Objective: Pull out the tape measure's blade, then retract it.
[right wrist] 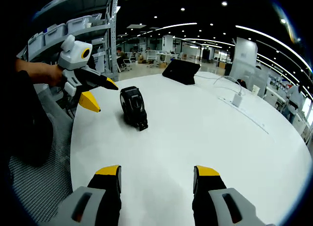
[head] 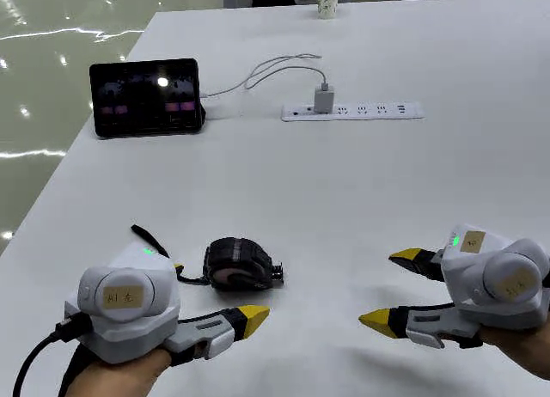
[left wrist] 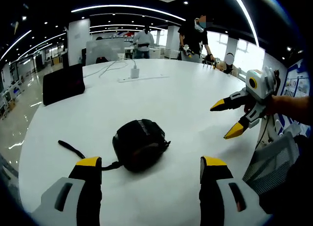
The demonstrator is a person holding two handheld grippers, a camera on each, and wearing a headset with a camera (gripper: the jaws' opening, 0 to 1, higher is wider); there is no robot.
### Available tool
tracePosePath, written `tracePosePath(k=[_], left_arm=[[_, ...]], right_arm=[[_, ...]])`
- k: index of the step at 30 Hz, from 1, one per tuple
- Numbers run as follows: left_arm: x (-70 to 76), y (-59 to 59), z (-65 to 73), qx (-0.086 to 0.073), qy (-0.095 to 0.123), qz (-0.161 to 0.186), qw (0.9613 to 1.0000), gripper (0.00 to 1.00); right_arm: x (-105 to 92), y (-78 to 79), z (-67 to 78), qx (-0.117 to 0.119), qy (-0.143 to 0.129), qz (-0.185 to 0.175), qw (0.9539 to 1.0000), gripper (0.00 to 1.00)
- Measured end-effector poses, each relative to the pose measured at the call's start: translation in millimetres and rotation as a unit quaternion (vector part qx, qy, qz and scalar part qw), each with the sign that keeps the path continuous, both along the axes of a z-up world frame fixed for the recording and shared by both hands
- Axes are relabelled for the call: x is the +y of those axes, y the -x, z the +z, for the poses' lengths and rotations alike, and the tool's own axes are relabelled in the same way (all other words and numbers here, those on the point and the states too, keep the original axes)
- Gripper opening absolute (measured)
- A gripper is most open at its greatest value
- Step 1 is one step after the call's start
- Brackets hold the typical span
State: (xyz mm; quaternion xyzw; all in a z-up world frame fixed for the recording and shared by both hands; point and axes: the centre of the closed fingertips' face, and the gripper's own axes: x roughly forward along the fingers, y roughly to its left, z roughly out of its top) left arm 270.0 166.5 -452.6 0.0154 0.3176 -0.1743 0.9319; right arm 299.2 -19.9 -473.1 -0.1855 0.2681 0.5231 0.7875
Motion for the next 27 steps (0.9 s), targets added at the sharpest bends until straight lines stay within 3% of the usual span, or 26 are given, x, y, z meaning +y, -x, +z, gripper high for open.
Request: tracePosePath(k=[16, 27], left_arm=[[-7.8, 16.8, 12.5, -0.033, 0.007, -0.037, 0.9987, 0.88], [-13.1, 26.9, 13.3, -0.044, 0.0, -0.068, 0.9967, 0.94]], right_arm=[[-12.8, 12.6, 16.7, -0.012, -0.049, -0.057, 0.9971, 0.73], [-18.0, 22.9, 21.5, -0.026, -0.07, -0.081, 0.9939, 0.83]])
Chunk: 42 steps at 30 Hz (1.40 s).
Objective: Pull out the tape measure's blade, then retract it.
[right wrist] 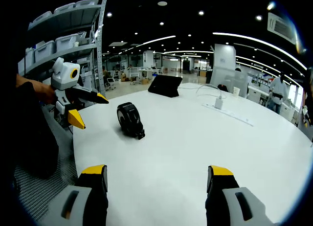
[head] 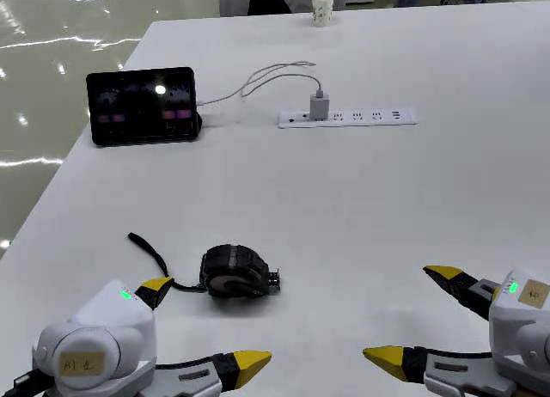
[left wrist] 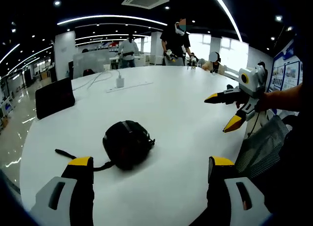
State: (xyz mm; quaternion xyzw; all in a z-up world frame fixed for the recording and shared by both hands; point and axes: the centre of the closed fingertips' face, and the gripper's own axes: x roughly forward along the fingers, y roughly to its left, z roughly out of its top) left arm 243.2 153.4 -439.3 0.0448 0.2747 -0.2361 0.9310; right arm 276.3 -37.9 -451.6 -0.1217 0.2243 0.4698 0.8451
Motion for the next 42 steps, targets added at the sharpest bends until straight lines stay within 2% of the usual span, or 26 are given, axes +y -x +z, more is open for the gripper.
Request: tracePosePath(k=[4, 8, 18, 22, 36, 37, 42], left_arm=[[-0.2, 2.8, 0.1, -0.009, -0.001, -0.005, 0.9999, 0.99], [0.5, 4.6, -0.3, -0.009, 0.007, -0.002, 0.9999, 0.99], [-0.9, 9.7, -2.4, -0.008, 0.006, -0.008, 0.9999, 0.99], [-2.8, 9.8, 1.1, -0.012, 0.019, -0.007, 0.9997, 0.99], [0.3, 9.8, 8.2, -0.029, 0.021, -0.008, 0.9993, 0.99], [-0.8, 10.3, 9.0, -0.028, 0.026, -0.012, 0.9992, 0.99], [0.3, 9.8, 10.7, -0.031, 0.025, -0.011, 0.9991, 0.99]], right_arm=[[-3.6, 4.3, -1.0, 0.007, -0.001, -0.009, 0.9999, 0.86], [-4.6, 8.3, -1.0, 0.011, -0.006, -0.016, 0.9998, 0.89], [-3.2, 14.7, 3.7, 0.018, -0.028, -0.027, 0.9991, 0.99], [-3.9, 15.8, 3.9, 0.023, -0.03, -0.029, 0.9989, 0.99], [-6.3, 18.5, 5.3, 0.024, -0.03, -0.028, 0.9989, 0.99], [-6.7, 18.5, 5.2, 0.024, -0.03, -0.029, 0.9988, 0.99], [-9.2, 18.3, 5.5, 0.025, -0.033, -0.034, 0.9986, 0.99]])
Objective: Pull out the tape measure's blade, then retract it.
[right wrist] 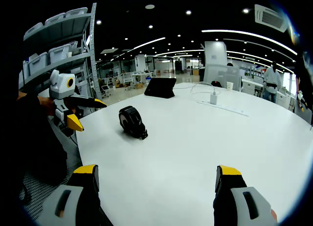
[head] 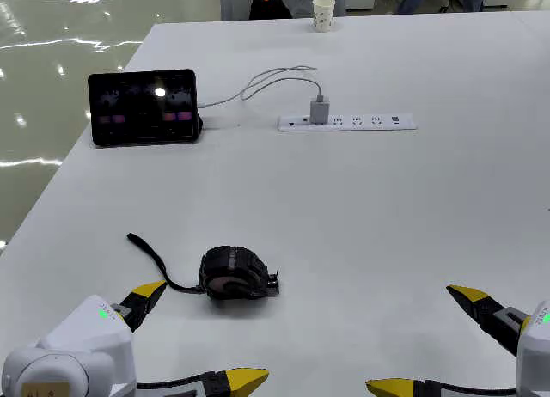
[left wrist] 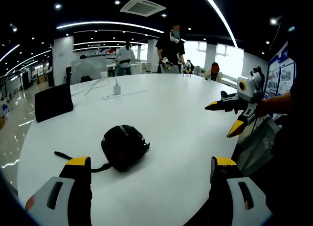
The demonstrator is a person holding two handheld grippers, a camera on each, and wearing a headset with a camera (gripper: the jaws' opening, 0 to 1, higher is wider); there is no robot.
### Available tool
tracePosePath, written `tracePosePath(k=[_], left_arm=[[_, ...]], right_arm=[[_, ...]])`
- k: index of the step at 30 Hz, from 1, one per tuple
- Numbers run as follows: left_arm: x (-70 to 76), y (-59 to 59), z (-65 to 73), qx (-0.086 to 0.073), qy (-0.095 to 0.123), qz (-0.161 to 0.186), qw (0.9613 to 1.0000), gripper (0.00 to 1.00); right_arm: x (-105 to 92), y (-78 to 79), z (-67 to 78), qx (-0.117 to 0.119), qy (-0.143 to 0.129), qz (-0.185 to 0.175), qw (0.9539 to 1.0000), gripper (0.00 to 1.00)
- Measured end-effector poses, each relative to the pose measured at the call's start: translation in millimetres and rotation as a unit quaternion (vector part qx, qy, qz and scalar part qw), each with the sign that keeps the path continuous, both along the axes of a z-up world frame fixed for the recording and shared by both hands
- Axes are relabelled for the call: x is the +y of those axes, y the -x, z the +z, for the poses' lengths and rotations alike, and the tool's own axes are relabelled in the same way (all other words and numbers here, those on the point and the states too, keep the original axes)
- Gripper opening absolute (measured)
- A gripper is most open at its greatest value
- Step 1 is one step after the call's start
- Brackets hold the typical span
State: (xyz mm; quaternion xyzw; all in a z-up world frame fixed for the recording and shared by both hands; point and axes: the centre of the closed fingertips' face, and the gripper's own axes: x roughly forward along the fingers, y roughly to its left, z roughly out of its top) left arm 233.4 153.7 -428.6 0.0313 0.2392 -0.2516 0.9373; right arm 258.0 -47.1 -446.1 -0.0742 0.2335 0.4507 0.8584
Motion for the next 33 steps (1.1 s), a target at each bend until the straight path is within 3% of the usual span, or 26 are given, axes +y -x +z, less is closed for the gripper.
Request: tracePosePath(k=[11, 15, 33], left_arm=[[0.6, 1.2, 0.2, 0.002, 0.001, -0.001, 1.0, 0.99], [2.8, 1.2, 0.1, 0.006, 0.0, 0.002, 1.0, 0.94], [4.0, 0.1, 0.7, 0.004, -0.003, 0.0, 1.0, 0.99]], right_arm=[[-2.1, 0.1, 1.1, -0.002, 0.001, -0.004, 1.0, 0.99], [-2.1, 0.8, 0.8, 0.0, 0.002, -0.002, 1.0, 0.99], [-4.9, 2.4, -0.2, 0.004, 0.003, -0.003, 1.0, 0.99]])
